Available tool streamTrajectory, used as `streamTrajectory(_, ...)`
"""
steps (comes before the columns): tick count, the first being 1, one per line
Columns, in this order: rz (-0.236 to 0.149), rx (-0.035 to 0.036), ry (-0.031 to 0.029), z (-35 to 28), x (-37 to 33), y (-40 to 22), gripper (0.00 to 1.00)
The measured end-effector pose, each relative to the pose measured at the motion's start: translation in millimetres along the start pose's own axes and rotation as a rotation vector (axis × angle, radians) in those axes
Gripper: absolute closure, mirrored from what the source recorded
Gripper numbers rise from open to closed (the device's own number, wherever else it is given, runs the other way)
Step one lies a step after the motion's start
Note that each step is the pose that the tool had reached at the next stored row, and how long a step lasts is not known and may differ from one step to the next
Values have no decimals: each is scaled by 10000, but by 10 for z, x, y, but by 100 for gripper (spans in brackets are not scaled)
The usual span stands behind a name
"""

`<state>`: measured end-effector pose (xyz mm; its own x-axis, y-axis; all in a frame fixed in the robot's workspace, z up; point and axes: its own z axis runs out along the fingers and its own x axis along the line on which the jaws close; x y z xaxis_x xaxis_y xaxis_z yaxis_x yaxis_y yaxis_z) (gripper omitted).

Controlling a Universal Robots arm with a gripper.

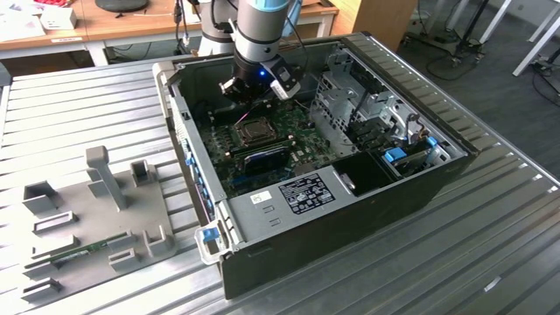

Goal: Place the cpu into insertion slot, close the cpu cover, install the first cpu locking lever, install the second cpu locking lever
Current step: 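Install the first cpu locking lever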

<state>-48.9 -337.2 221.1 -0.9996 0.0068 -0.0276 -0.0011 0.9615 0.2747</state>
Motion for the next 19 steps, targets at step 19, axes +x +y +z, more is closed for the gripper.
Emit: streamTrajectory(19, -1, -1, 1, 55, -15, -16, 90)
